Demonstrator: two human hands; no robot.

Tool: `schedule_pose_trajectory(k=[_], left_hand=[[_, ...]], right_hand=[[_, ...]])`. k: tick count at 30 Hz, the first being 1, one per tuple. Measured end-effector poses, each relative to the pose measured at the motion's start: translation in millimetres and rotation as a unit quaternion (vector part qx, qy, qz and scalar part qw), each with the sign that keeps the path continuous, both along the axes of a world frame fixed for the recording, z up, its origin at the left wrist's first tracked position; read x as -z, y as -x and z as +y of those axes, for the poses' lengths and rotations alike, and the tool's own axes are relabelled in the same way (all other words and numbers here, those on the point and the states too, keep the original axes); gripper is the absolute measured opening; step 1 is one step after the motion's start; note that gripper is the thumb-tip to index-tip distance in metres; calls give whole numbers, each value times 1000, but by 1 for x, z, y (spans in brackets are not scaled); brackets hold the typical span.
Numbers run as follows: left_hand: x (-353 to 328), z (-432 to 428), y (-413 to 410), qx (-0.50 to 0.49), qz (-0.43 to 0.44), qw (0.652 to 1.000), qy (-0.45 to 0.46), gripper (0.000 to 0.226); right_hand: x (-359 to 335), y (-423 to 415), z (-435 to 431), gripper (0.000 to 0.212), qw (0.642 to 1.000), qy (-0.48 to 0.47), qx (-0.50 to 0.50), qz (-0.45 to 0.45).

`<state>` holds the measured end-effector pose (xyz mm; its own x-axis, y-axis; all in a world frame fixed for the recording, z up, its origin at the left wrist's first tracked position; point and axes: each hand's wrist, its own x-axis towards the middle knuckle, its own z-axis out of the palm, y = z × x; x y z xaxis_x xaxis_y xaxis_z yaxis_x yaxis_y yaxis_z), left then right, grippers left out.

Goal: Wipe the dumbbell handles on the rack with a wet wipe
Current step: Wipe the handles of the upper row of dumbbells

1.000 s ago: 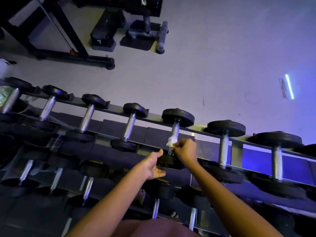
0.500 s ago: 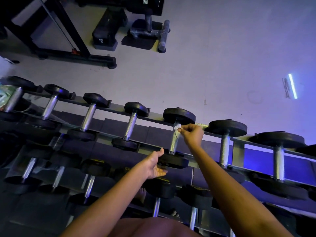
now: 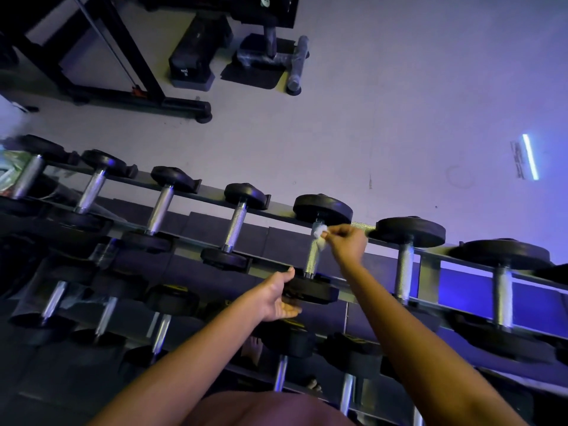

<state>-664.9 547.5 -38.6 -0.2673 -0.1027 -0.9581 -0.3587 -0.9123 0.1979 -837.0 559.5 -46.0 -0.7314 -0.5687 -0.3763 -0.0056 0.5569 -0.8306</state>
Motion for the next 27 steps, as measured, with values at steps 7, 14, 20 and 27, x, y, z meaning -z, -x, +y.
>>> schedule_pose_trajectory(k=[7,14,20,27], left_hand=[[1,2,-1,0,10,1000,7,63],[1,3,0,-9,10,1000,6,64],[-1,2,-1,35,-5,999,20,64],[2,4,-1,27,1,999,28,69]], right_hand=[[-2,-8,21,10,995,-56,-83,5],[-2,-26,47,8,989,-78,-128,18],[-24,-7,-8,12,994,-31,-79,74],[-12,-31,16,11,971,-111,-174,120]])
